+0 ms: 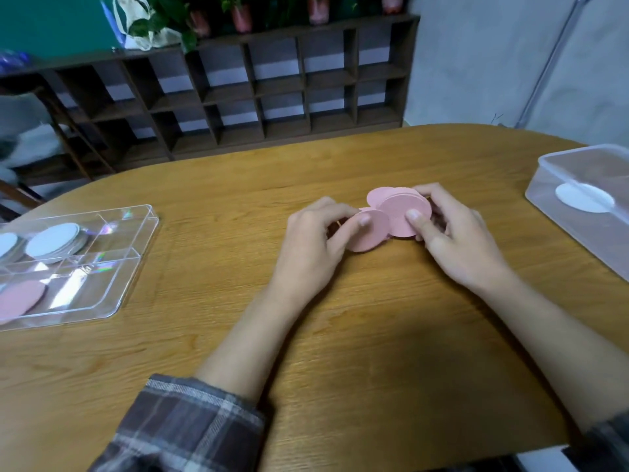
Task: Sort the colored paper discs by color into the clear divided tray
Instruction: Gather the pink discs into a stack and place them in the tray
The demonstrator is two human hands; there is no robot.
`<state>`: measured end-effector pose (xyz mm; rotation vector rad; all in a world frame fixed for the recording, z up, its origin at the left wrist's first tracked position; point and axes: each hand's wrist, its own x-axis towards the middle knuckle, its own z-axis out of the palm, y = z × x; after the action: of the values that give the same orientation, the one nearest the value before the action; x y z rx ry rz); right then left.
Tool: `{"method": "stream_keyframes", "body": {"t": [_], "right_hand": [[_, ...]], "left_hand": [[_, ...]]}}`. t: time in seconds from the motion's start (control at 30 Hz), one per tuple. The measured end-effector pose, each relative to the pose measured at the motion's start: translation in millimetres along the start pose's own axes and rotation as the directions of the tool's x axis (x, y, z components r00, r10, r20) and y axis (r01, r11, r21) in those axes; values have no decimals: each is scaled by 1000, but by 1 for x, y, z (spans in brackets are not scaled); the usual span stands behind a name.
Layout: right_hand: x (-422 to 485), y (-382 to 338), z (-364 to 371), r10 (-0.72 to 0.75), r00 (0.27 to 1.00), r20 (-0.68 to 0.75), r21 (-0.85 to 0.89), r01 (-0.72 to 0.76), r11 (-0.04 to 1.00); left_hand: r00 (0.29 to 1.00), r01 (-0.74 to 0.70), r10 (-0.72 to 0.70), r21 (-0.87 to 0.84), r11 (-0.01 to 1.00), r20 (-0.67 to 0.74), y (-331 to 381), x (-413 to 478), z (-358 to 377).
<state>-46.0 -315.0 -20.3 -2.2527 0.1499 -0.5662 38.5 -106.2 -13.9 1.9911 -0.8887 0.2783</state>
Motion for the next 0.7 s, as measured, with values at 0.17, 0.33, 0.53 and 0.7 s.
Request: {"method": "stream_keyframes", "body": {"t": [0.17,0.33,0.53,0.7], "right_hand": [[-4,-5,5,-20,993,112,21,18,1000],[-5,-4,7,0,987,161,34,-5,999],[-8,-14,11,-51,981,187,-104,71,992],[-5,-8,7,-32,995,97,-115,44,992]], "left_hand": [[992,128,-129,-124,984,5,4,-4,10],[989,147,-148,-57,987,-2,0,-4,17],[983,149,-149,-10,989,-111,1,-2,21],[998,66,-68,104,992,17,-6,0,21]]}}
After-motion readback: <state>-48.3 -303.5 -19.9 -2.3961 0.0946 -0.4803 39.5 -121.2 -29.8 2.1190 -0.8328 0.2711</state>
